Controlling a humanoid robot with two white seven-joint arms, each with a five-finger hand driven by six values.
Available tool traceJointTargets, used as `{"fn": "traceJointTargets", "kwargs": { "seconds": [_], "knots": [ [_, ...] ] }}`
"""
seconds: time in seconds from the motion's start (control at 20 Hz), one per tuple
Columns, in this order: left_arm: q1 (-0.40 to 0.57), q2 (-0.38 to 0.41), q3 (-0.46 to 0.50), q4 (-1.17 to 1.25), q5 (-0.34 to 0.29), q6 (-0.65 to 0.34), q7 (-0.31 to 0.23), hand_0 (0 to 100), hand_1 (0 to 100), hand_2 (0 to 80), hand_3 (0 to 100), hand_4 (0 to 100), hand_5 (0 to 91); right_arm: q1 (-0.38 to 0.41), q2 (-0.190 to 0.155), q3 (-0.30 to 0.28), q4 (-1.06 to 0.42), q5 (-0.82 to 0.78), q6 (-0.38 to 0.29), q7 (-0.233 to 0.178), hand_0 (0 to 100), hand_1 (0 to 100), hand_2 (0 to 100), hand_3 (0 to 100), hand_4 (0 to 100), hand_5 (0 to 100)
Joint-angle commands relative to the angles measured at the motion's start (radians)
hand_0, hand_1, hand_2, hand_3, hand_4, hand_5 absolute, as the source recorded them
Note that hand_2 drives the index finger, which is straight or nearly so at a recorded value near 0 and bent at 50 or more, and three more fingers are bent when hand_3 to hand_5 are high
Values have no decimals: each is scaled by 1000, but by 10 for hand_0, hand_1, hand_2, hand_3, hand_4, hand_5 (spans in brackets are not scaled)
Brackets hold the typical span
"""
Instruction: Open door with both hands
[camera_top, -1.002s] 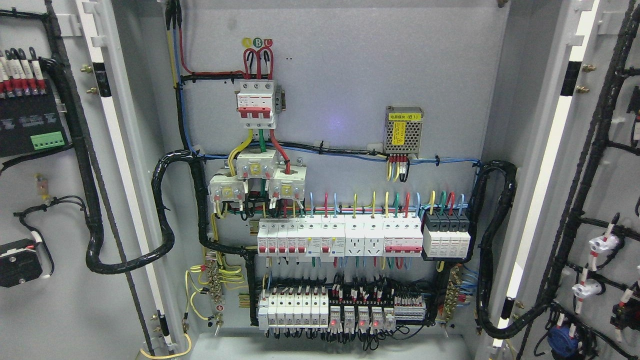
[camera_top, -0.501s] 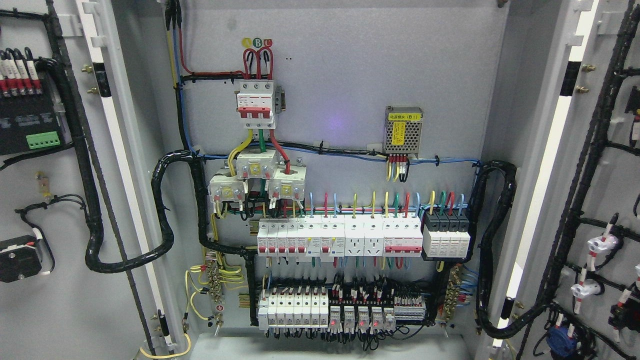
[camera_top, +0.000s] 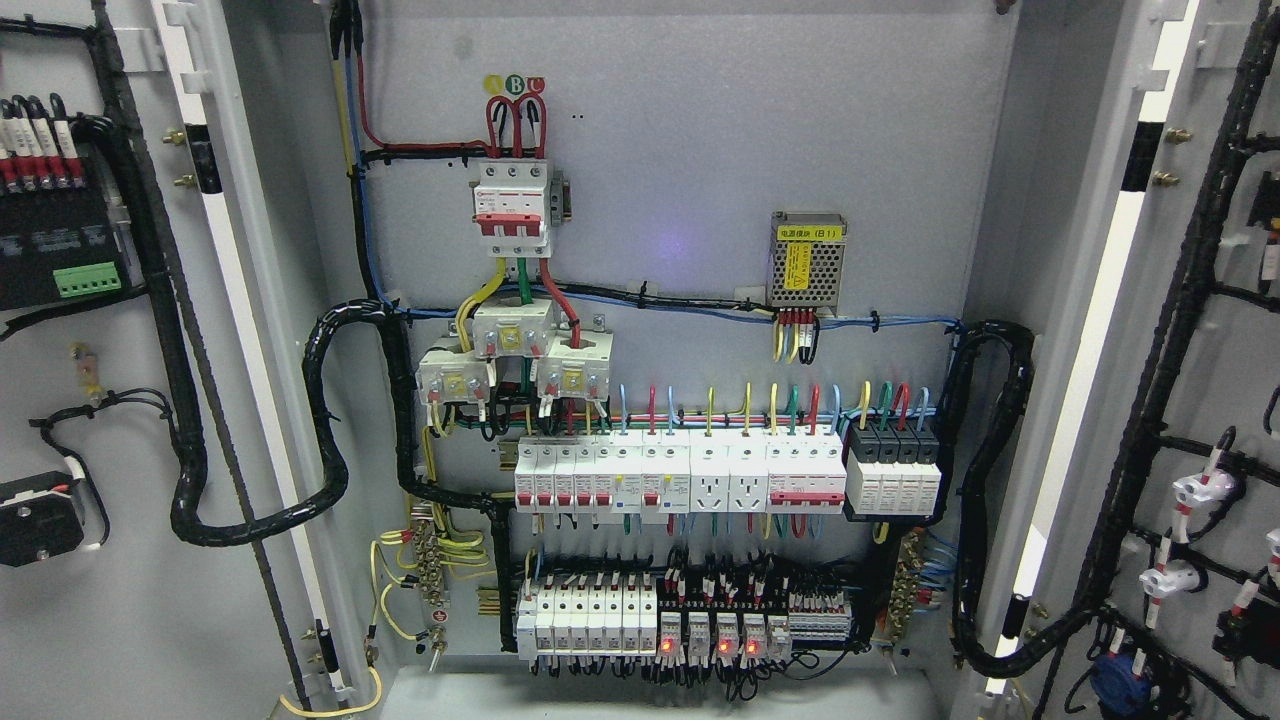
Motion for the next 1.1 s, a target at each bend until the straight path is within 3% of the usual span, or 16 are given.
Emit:
{"fn": "traceJointTargets", "kwargs": {
  "seconds": [0.0,0.2,0.3,0.45,0.55,0.6,0.7,0.85,1.05],
  "knots": [
    [112,-91,-113,-377,-35,-692,0,0,0,0,0,0,0,47,-7,220,-56,129,0,9,0,0,0,0,0,0],
    [163,-202,-217,-397,-196,-761,-1,0,0,0,0,0,0,84,-1,430,43,255,-2,6,0,0,0,0,0,0],
    [195,-266,-272,-393,-269,-795,-1,0,0,0,0,0,0,95,12,493,152,307,-2,6,0,0,0,0,0,0],
    [267,-369,-370,-345,-389,-801,-3,0,0,0,0,0,0,94,59,521,354,333,-2,6,0,0,0,0,0,0],
    [298,-489,-418,-225,-478,-821,-15,0,0,0,0,0,0,92,88,545,517,338,-2,-3,0,0,0,0,0,0],
    [304,-505,-432,-140,-507,-838,-23,0,0,0,0,0,0,89,102,547,586,340,-2,-3,0,0,0,0,0,0],
    [304,-498,-464,54,-520,-850,-23,0,0,0,0,0,0,86,130,549,715,346,-2,1,0,0,0,0,0,0],
    [304,-496,-438,399,-509,-850,-17,0,0,0,0,0,0,65,159,541,942,445,-2,3,0,0,0,0,0,0],
    [261,-509,-326,861,-500,-850,-17,0,0,0,0,0,0,-72,229,536,1391,493,0,0,0,0,0,0,0,0]
  ]
}}
